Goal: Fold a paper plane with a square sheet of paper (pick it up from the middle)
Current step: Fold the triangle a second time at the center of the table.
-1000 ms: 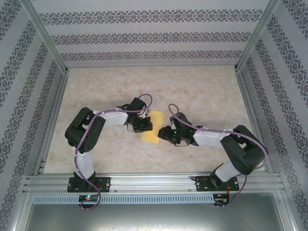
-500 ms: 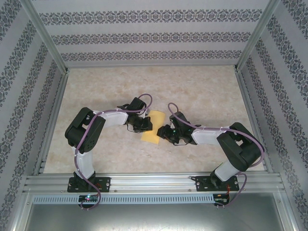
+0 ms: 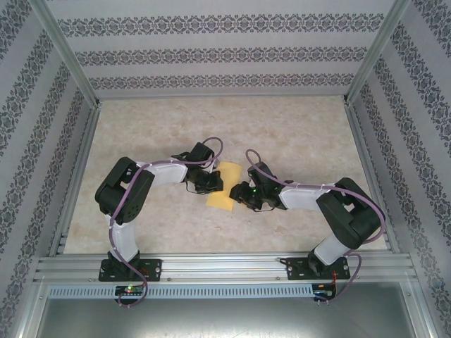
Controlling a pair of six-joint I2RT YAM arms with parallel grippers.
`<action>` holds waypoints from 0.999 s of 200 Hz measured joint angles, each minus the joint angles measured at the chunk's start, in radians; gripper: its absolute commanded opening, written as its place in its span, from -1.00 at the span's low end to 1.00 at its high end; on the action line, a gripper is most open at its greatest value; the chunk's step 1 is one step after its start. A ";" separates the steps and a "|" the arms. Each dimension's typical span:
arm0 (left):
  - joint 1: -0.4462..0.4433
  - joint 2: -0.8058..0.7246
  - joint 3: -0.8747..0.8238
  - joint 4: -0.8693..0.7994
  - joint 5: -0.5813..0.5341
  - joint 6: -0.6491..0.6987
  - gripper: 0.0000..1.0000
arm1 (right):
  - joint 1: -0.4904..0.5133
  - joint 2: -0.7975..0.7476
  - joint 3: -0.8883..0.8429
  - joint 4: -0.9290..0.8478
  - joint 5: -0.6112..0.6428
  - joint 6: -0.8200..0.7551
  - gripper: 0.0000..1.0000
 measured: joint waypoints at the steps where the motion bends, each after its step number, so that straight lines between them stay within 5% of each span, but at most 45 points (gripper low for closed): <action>1: 0.000 0.000 0.000 0.000 0.000 0.000 -0.77 | 0.000 0.000 0.000 0.000 0.000 0.000 -0.14; 200: 0.000 0.000 0.000 0.000 -0.002 0.000 -0.77 | 0.000 0.018 0.021 -0.030 -0.003 0.004 -0.17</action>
